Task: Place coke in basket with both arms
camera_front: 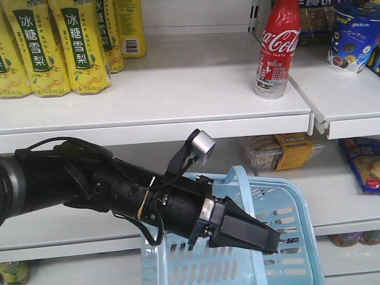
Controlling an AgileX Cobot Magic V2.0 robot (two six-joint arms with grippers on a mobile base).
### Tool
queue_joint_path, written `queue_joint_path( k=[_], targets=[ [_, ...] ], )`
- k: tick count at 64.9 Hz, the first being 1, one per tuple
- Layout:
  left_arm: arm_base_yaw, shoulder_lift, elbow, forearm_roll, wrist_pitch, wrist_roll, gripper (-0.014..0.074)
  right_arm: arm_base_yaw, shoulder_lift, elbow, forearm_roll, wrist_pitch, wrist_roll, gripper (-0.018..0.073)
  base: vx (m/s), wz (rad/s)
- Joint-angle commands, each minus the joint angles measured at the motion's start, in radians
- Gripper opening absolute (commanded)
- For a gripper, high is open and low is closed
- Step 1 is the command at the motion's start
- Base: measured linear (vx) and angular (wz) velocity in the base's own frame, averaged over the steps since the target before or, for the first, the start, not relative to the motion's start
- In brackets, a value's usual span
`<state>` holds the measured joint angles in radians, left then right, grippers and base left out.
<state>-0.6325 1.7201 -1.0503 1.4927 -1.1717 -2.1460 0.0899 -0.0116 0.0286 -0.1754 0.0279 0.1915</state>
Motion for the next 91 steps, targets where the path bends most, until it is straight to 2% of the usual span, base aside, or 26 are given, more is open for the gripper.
queue_joint_path(
  k=[1,23,27,35,38,47,54,58,64,70,74,78,81,91],
  targets=[
    [-0.006,-0.054,-0.024,-0.077,-0.202,0.003,-0.0005,-0.007,-0.011,0.019,-0.003,-0.076,-0.004,-0.0005,0.00,0.00],
    [-0.006,-0.054,-0.024,-0.077,-0.202,0.003,-0.0005,-0.007,-0.011,0.018,0.020,-0.112,0.022,-0.0005,0.00,0.00],
    [-0.006,-0.054,-0.024,-0.077,-0.202,0.003,-0.0005,-0.007,-0.011,0.018,0.072,-0.144,0.084,-0.0005,0.00,0.00],
    [-0.006,-0.054,-0.024,-0.077,-0.202,0.003,-0.0005,-0.007,-0.011,0.016,0.260,-0.211,0.274,-0.0005,0.00,0.00],
    [-0.006,-0.054,-0.024,-0.077,-0.202,0.003,-0.0005,-0.007,-0.011,0.005,0.286,-0.221,0.331,-0.0005,0.00,0.00],
    [-0.006,-0.054,-0.024,-0.077,-0.202,0.003,-0.0005,-0.007,-0.011,-0.087,0.193,-0.208,0.348,0.0000,0.00,0.00],
    [-0.006,-0.054,-0.024,-0.077,-0.202,0.003,-0.0005,-0.007,-0.011,-0.205,0.069,-0.105,0.348,0.0065,0.00,0.00],
    [-0.006,-0.054,-0.024,-0.077,-0.202,0.003,-0.0005,-0.007,-0.011,-0.281,0.028,-0.039,0.346,0.0143,0.00,0.00],
    [-0.006,-0.054,-0.024,-0.077,-0.202,0.003,-0.0005,-0.007,-0.011,-0.350,-0.010,0.013,0.336,0.0321,0.00,0.00],
    [-0.006,-0.054,-0.024,-0.077,-0.202,0.003,-0.0005,-0.007,-0.011,-0.378,-0.065,-0.012,0.336,0.0488,0.00,0.00],
    [-0.006,-0.054,-0.024,-0.077,-0.202,0.003,-0.0005,-0.007,-0.011,-0.380,-0.088,-0.083,0.343,0.0543,0.00,0.00],
    [-0.006,-0.054,-0.024,-0.077,-0.202,0.003,-0.0005,-0.007,-0.001,-0.389,-0.072,-0.121,0.368,0.0566,0.00,0.00],
    [-0.006,-0.054,-0.024,-0.077,-0.202,0.003,-0.0005,-0.007,0.020,-0.407,-0.067,-0.099,0.395,0.0564,0.00,0.00],
    [-0.006,-0.054,-0.024,-0.077,-0.202,0.003,-0.0005,-0.003,0.186,-0.528,-0.093,0.011,0.352,0.0563,0.00,0.00]
  ],
)
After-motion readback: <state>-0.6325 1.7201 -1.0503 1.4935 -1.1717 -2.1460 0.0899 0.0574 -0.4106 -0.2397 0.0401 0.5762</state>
